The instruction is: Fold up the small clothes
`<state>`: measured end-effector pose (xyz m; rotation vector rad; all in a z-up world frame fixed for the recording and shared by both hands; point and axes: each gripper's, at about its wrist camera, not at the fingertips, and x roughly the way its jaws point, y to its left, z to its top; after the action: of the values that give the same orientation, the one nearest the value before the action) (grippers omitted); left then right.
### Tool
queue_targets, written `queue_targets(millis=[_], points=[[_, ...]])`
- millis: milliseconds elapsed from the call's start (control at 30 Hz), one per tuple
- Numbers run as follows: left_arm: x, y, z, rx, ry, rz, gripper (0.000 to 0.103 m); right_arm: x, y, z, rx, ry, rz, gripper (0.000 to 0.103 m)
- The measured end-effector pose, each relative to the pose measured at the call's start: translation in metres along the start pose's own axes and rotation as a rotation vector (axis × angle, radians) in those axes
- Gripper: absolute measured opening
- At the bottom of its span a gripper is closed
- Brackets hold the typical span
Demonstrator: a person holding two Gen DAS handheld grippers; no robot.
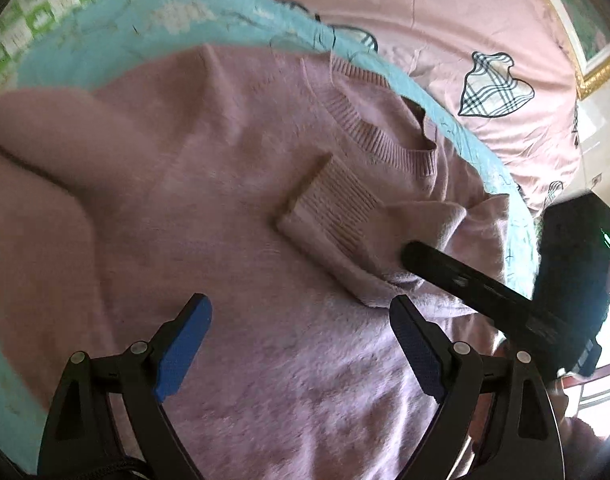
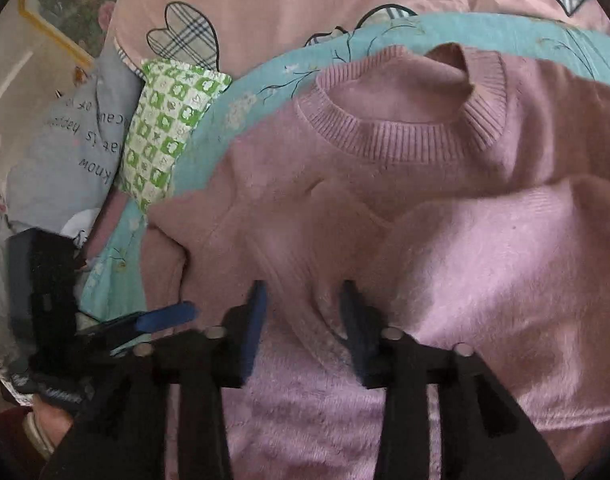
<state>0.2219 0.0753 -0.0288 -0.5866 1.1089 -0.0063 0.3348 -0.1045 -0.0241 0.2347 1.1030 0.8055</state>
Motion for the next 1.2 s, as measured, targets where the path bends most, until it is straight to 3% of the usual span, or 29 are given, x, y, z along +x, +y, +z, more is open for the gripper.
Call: queue_targets(millis=[167,267,433,467,533,600,633,800,867,1000,1133,1200], points=[[0.039,-0.004,0.015,-0.023,0.053,0.008,0.092,-0.04,-0.022,-0.008,0.085,-0.063,-0.012,0.044],[0.048,-0.01,0.024,-0.031,0.029,0.001,0.095,-0.067,-0.037,-0.016,0.149,-0.108,-0.031,0.044],[0.065,-0.029,0.05,-0.055,0.018,-0.091,0.092,-0.098,-0.057,-0.035,0.223,-0.154,-0.069,0.044],[0.069,-0.032,0.053,-0.051,0.017,-0.099,0.087,-0.103,-0.061,-0.039,0.242,-0.16,-0.076,0.044],[0.071,-0.037,0.055,-0.032,0.015,-0.09,0.047,-0.109,-0.065,-0.044,0.265,-0.168,-0.088,0.044],[0.064,-0.042,0.058,0.002,0.009,-0.136,0.007,-0.115,-0.07,-0.047,0.283,-0.17,-0.101,0.044],[0.055,-0.043,0.058,0.009,-0.009,-0.159,0.007,-0.118,-0.071,-0.047,0.284,-0.175,-0.106,0.044],[-0.038,-0.042,0.049,0.094,-0.282,-0.184,0.005,-0.129,-0.078,-0.046,0.287,-0.202,-0.121,0.044],[-0.058,-0.023,0.044,0.075,-0.348,-0.154,0.005,-0.133,-0.083,-0.046,0.296,-0.215,-0.138,0.044],[-0.036,0.032,0.04,-0.044,-0.285,-0.081,0.005,-0.132,-0.099,-0.045,0.317,-0.22,-0.178,0.044],[-0.025,0.046,0.029,-0.062,-0.275,-0.037,0.005,-0.135,-0.118,-0.04,0.346,-0.222,-0.248,0.045],[-0.024,0.047,0.025,-0.064,-0.274,-0.031,0.005,-0.138,-0.129,-0.031,0.347,-0.231,-0.293,0.061]])
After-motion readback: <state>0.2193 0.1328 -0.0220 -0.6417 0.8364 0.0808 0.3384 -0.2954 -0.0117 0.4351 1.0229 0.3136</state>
